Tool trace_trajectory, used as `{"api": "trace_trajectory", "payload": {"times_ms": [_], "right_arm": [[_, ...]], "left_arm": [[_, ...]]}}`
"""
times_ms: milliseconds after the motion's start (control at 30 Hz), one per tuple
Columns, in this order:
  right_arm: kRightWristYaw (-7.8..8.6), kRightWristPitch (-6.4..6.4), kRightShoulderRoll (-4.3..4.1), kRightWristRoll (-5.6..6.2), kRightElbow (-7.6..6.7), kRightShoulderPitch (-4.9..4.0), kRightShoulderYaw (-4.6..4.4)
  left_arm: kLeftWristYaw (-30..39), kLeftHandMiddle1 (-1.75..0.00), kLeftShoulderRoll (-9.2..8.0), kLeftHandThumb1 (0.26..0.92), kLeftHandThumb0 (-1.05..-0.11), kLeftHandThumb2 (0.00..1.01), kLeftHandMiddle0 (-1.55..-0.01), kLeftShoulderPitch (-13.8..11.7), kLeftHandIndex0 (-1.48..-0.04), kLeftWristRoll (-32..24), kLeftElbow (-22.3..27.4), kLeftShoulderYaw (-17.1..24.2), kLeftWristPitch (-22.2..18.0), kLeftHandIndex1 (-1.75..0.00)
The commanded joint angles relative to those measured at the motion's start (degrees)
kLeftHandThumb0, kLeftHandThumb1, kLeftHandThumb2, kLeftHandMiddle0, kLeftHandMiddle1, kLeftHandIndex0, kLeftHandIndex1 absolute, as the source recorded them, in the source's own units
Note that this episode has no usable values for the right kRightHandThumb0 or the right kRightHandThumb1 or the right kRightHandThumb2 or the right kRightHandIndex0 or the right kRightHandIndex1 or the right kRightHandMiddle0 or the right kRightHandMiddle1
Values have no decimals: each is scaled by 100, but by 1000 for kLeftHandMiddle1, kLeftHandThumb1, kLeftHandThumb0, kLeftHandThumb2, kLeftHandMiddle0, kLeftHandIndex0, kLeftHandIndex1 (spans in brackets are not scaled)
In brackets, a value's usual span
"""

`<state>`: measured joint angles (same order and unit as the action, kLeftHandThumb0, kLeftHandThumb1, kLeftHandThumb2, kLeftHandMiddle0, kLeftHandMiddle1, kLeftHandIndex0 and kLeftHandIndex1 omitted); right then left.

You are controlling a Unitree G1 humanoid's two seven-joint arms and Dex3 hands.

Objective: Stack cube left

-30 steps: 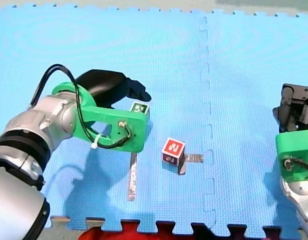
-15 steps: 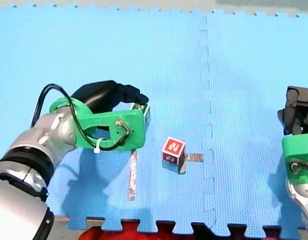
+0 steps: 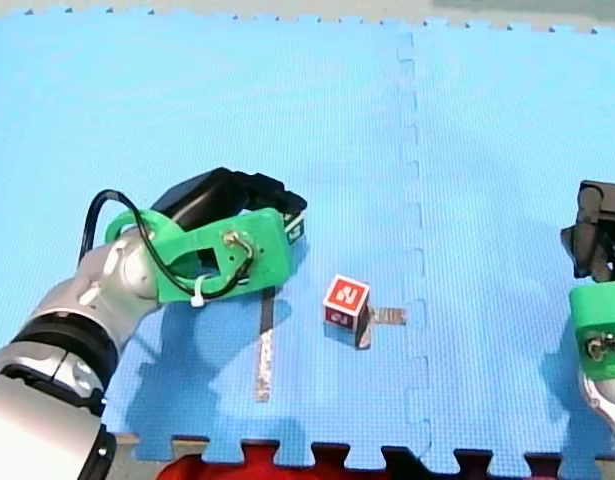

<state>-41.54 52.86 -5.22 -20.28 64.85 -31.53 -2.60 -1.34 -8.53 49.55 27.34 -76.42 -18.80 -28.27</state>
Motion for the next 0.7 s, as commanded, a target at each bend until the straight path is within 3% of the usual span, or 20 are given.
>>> {"api": "trace_trajectory", "payload": {"times_ms": [0,200,567,667], "right_arm": [[-28,47,-53,-18,-36,54,0],[-18,50,-72,-24,-99,131,3],[75,-172,-34,16,-276,219,11],[91,-183,-22,27,-278,222,14]], "left_arm": [[-17,-1746,-5,685,-548,0,-833,10,-758,-13,0,28,-13,-6],[-61,-1746,14,678,-578,0,-855,19,-758,52,-17,4,-53,-4],[-66,-1746,16,665,-571,0,-873,11,-754,97,-26,-13,-34,-1],[-37,-1746,-9,661,-567,0,-875,21,-665,117,-27,-21,-24,0]]}}
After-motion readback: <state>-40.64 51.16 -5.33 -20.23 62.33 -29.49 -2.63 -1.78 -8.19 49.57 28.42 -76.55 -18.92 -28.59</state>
